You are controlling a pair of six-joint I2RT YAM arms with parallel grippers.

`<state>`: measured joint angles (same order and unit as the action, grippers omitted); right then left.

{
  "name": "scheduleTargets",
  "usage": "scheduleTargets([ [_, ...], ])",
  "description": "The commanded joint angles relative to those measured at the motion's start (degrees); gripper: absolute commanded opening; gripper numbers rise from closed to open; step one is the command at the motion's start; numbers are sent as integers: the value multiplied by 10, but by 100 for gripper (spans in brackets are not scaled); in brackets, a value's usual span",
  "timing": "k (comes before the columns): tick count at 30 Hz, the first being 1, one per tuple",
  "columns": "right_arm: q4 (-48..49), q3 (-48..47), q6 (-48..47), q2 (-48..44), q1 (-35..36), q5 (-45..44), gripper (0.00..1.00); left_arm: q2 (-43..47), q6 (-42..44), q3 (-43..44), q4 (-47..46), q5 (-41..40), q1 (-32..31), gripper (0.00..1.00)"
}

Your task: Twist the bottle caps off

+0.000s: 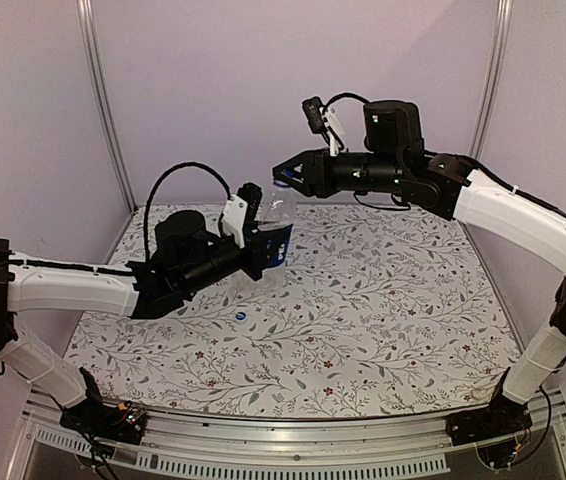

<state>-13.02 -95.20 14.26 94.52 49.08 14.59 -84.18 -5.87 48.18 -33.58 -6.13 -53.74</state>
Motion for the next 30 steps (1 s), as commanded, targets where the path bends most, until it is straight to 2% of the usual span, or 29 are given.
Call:
scheduleTargets([
  [1,0,-12,2,6,2,12,36,8,9,14,2,-8,-9,24],
  [14,0,-12,1,11,3,17,27,16,13,10,6,-15,-9,24],
  [24,4,-7,-31,0,2,34,9,29,26,6,7,7,-9,24],
  [27,8,-4,-58,-5,-1,63,7,35,32,3,4,31,-9,24],
  [30,16,2,-85,-9,-16,149,6,41,37,-5,-3,71,-7,24],
])
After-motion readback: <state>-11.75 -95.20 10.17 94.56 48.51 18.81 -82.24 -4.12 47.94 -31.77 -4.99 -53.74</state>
